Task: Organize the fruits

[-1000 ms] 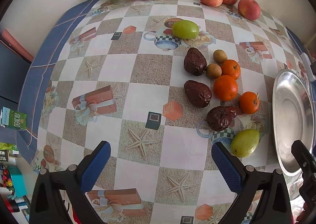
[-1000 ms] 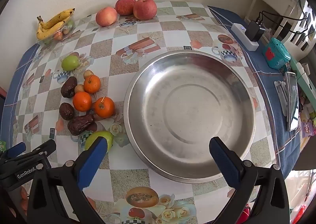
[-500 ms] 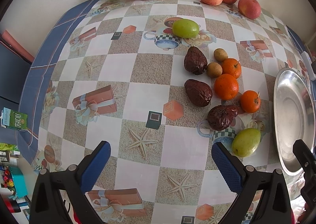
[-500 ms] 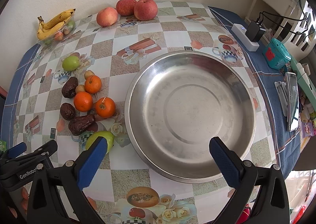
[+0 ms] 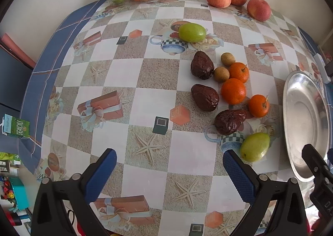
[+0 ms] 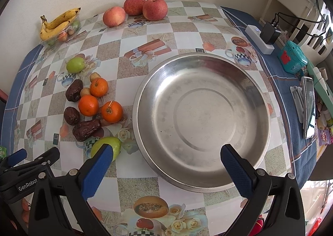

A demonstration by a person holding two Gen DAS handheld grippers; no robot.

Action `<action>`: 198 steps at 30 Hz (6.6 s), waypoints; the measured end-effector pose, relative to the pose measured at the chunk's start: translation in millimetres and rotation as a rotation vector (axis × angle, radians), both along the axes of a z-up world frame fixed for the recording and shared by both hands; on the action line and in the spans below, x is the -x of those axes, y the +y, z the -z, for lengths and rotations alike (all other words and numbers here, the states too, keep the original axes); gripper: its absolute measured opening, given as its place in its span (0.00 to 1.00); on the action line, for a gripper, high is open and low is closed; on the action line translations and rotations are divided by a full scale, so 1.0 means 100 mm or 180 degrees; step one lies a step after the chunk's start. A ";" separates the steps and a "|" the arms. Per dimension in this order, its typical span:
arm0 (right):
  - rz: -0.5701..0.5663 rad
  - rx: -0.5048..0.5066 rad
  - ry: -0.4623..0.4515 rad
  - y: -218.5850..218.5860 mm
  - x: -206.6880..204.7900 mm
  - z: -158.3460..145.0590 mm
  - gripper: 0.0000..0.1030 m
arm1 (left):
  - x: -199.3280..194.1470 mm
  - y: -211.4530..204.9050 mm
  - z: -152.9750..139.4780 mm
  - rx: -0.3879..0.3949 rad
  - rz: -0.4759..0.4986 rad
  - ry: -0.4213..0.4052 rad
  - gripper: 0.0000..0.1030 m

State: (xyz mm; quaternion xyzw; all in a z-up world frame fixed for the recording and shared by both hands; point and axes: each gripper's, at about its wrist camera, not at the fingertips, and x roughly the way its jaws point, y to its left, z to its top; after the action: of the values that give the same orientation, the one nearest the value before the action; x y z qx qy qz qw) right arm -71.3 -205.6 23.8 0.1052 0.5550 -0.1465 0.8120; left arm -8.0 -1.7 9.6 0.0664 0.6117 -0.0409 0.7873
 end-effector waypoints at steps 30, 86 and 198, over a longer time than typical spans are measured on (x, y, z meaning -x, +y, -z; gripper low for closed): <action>-0.0010 -0.0019 0.0074 0.00 -0.01 0.03 1.00 | 0.18 -0.05 -0.21 0.0034 0.0081 -0.0093 1.00; -0.1059 -0.0303 -0.0016 0.72 -0.43 0.23 0.99 | -0.49 0.03 0.03 0.0858 -0.0257 -0.0012 1.00; 0.0537 -0.0266 0.0021 -0.69 -0.18 0.13 0.81 | -0.12 -0.87 0.12 0.0752 0.0545 -0.0094 1.00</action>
State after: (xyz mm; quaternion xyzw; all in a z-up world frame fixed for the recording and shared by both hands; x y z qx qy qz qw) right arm -53.1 -274.8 11.0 0.1847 0.5525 -0.1914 0.7899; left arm 4.5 -88.4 -2.2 0.0258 0.5831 -0.1787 0.7921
